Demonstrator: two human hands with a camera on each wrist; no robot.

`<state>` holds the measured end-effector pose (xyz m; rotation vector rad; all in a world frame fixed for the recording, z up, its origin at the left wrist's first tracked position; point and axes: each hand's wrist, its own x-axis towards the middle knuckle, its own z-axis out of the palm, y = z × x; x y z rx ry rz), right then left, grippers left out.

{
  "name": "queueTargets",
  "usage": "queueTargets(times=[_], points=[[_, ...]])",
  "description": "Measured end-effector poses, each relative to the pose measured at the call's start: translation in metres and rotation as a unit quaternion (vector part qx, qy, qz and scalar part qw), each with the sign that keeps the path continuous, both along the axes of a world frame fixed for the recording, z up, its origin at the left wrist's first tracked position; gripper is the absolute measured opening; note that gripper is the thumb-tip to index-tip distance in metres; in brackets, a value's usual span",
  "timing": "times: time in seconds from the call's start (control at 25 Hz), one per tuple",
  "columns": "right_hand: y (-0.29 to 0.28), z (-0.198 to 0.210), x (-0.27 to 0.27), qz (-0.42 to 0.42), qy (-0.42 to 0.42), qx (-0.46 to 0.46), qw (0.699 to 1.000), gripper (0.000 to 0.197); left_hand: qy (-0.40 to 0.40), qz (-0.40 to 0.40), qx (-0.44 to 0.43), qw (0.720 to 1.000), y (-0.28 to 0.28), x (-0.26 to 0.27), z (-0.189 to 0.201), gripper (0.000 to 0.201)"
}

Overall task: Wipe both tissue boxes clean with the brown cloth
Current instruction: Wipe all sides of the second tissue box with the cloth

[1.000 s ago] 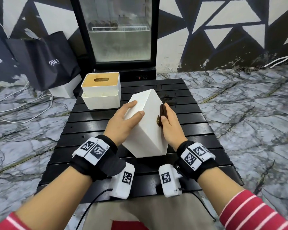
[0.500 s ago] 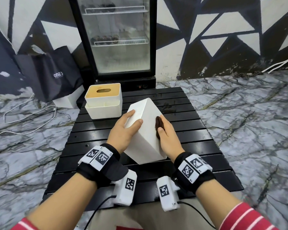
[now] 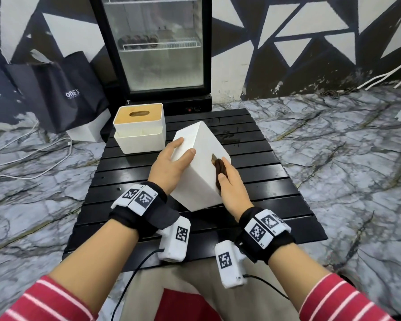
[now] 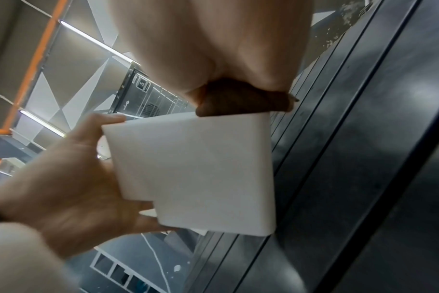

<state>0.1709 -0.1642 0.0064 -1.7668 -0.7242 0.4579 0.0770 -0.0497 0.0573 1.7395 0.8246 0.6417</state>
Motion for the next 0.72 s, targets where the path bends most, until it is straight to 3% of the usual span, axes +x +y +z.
queueTargets(times=[0.2,0.44,0.72], points=[[-0.010,0.000,-0.016,-0.003,0.014,0.029,0.999,0.048,0.011,0.001,0.009,1.000,-0.007,0.001,-0.005,0.047],[-0.013,0.001,-0.025,-0.025,0.034,-0.004,0.999,0.049,0.014,-0.006,-0.003,1.000,-0.008,-0.002,-0.005,0.070],[-0.014,0.008,-0.030,-0.013,0.023,0.022,0.999,0.050,0.010,-0.006,-0.007,1.000,-0.007,-0.002,-0.006,0.071]])
